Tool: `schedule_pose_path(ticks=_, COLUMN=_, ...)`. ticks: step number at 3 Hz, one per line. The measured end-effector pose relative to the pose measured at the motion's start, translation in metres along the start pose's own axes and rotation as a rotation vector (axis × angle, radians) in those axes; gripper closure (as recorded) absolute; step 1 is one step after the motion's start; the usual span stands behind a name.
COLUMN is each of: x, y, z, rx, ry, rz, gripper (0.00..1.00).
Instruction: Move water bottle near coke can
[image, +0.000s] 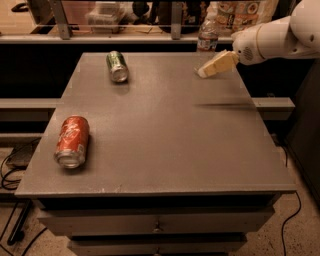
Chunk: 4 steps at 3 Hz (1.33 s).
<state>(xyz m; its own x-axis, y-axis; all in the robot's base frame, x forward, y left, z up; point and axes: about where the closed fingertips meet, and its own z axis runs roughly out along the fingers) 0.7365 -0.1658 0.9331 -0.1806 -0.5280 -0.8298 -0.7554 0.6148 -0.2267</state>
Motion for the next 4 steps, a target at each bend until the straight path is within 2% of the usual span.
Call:
schedule_pose_path(ticks=2, x=0.017, y=0.002, z=-0.02, rx=0.016, ry=0.073, rz=-0.012, gripper=0.0)
schedule_pose_path(ticks=3, x=0.019, y=-0.009, z=-0.01, rx=0.034, ry=-0.001, rz=0.076, gripper=0.0)
schedule_pose_path(ticks=4, x=0.019, y=-0.009, z=-0.008, rx=0.034, ry=-0.001, rz=0.08, gripper=0.0)
